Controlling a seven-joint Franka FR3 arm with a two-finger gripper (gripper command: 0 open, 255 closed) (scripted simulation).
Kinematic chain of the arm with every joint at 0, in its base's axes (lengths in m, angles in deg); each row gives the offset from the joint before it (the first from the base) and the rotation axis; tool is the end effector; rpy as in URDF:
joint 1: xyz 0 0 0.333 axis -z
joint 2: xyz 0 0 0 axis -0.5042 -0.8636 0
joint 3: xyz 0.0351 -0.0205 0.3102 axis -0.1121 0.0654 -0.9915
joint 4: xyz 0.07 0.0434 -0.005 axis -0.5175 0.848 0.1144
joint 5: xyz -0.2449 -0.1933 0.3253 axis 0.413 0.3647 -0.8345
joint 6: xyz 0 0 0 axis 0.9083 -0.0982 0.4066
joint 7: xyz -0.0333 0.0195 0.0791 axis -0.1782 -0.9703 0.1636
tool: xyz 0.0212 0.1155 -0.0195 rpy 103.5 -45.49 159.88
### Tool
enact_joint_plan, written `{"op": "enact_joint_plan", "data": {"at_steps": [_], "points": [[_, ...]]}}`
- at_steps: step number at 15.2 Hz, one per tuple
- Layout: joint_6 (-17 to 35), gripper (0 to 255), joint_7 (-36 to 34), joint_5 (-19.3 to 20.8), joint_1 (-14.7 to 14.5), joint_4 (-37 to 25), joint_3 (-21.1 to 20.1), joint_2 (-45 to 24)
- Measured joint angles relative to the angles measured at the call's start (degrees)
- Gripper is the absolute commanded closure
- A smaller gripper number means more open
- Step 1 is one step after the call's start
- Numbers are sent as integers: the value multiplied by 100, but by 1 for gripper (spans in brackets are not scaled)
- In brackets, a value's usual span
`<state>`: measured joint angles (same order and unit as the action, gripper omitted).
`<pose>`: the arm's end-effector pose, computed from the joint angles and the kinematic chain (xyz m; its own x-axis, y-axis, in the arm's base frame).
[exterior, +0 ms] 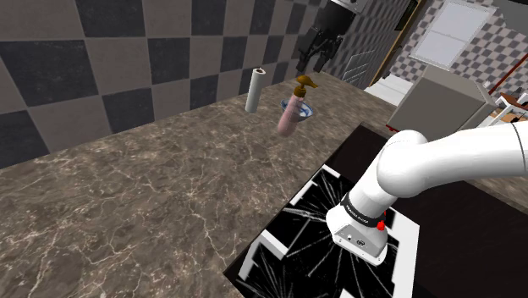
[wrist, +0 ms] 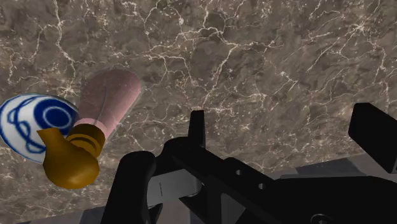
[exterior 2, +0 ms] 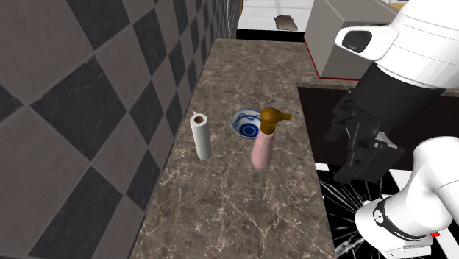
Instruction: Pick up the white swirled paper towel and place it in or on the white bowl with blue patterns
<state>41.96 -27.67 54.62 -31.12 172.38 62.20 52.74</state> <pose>0.3814 0.0122 0.5817 0.9837 -0.1452 0.1057 -0.1340 -0.9853 -0.1062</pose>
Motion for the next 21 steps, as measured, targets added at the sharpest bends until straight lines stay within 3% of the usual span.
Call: {"op": "enact_joint_plan", "data": {"at_steps": [3, 8, 21], "points": [[115, 0, 56, 38, 33, -94, 62, -244], [550, 0, 299, 160, 154, -519, 327, -1249], [1039, 0, 881, 95, 408, -2462, 910, -4062]]}}
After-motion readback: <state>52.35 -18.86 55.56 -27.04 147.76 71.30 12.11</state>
